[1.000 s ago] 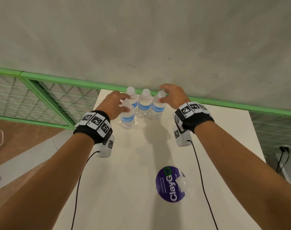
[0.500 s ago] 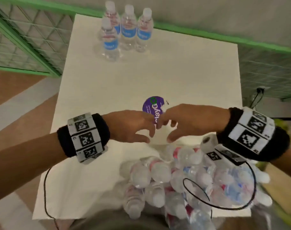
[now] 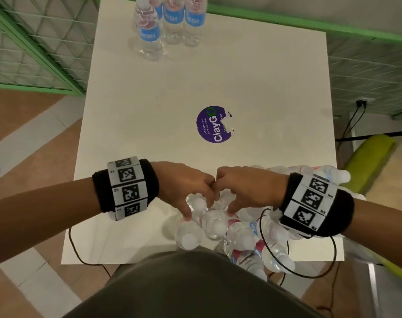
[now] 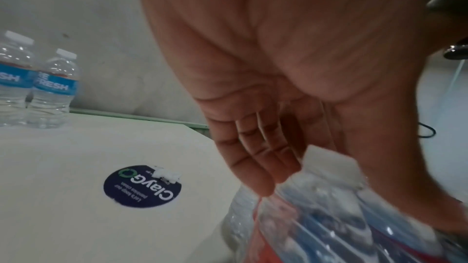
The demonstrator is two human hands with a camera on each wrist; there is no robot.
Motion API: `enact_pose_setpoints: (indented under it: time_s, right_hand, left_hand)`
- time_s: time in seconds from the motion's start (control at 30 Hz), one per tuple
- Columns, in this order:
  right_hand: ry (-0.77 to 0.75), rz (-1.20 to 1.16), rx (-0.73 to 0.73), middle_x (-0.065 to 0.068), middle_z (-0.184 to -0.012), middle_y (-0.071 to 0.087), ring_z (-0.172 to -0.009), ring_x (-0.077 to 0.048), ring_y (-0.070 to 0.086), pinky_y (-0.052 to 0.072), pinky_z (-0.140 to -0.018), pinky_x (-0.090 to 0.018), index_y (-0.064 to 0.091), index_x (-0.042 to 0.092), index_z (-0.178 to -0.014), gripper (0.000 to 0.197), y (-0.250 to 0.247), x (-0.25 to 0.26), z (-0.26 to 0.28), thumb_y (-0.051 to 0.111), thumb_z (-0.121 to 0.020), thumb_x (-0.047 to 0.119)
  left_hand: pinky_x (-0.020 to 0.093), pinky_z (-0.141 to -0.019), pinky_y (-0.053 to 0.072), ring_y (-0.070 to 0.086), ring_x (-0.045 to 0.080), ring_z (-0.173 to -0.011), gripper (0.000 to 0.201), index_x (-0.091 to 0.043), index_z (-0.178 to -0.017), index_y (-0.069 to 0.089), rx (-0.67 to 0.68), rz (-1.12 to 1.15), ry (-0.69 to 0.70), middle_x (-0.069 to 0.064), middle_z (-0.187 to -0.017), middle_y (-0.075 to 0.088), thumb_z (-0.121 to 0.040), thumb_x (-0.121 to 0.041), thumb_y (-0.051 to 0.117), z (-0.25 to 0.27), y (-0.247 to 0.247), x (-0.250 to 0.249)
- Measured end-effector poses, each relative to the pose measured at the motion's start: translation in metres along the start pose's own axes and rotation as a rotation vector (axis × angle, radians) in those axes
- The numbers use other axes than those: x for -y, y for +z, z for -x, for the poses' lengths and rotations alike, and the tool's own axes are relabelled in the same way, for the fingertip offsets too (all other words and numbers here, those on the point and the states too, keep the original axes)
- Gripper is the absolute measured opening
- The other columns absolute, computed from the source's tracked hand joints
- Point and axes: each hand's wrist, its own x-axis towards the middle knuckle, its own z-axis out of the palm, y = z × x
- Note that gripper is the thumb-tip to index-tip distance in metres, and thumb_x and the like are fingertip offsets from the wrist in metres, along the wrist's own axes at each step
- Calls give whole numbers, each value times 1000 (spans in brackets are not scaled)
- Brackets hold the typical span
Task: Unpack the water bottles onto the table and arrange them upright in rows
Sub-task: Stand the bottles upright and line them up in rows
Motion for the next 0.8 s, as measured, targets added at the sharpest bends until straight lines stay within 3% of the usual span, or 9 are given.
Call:
enact_pose_setpoints:
  time_s: [0.1, 0.17, 0.27, 0.37, 0.47, 0.6, 0.73, 0.8]
  right_hand:
    - [11, 2, -43, -1, -103, 50, -84, -11, 42, 35, -74, -22, 61, 20, -110, 32, -2, -1, -4, 69, -79, 25]
    - [44, -18, -104, 2, -94, 50, -80, -10, 45, 39, -73, -23, 64, 20, -107, 28, -15, -6, -7, 68, -79, 25]
    - [101, -131, -231, 5, -86, 58, -67, -3, 50, 42, -67, -21, 68, 21, -98, 22, -46, -15, -13, 71, -77, 23]
    - [125, -165, -343, 7, -82, 58, -67, -1, 50, 41, -63, -21, 67, 23, -95, 22, -85, -21, -25, 74, -74, 23]
    - [168, -157, -448, 1, -88, 60, -71, -12, 53, 41, -65, -24, 69, 20, -96, 23, -122, -29, -44, 75, -74, 24]
    - [210, -210, -577, -7, -91, 67, -65, -16, 58, 43, -59, -18, 70, 13, -95, 23, -163, -48, -75, 75, -74, 20]
    - [247, -220, -627, -10, -99, 66, -69, -19, 57, 43, -55, -19, 69, 8, -99, 23, -180, -62, -101, 71, -77, 15]
    - [242, -212, -656, -9, -105, 65, -76, -18, 56, 43, -63, -23, 67, 10, -103, 25, -183, -68, -107, 69, -79, 17]
  left_hand:
    - [13, -71, 33, 41, 5, -84, 35, -19, -117, 58, -71, 19, 12, -1, -120, 49, -83, -28, 65, -2, 1, 4]
    - [16, -70, 33, 40, 3, -72, 33, -18, -115, 59, -136, 39, -53, 1, -108, 52, -83, -28, 64, 4, -10, 13]
    - [20, -73, 41, 49, 3, -75, 29, -21, -108, 63, -312, 130, -180, -2, -95, 55, -80, -31, 68, 21, -36, 35]
    - [22, -75, 45, 55, 9, -82, 28, -23, -102, 66, -491, 192, -295, -5, -91, 58, -77, -32, 72, 38, -63, 61]
    - [27, -78, 48, 58, 13, -82, 29, -20, -100, 68, -660, 201, -394, -3, -94, 62, -74, -30, 75, 52, -91, 85]
    - [27, -75, 47, 59, 15, -78, 29, -16, -99, 67, -886, 266, -521, 1, -92, 65, -74, -26, 76, 61, -125, 113]
    - [19, -64, 41, 59, 15, -66, 29, -11, -100, 66, -981, 279, -612, 3, -86, 62, -75, -23, 75, 62, -140, 138]
    - [15, -60, 41, 58, 14, -62, 29, -10, -100, 65, -1015, 300, -636, 3, -88, 61, -77, -24, 74, 63, -142, 149]
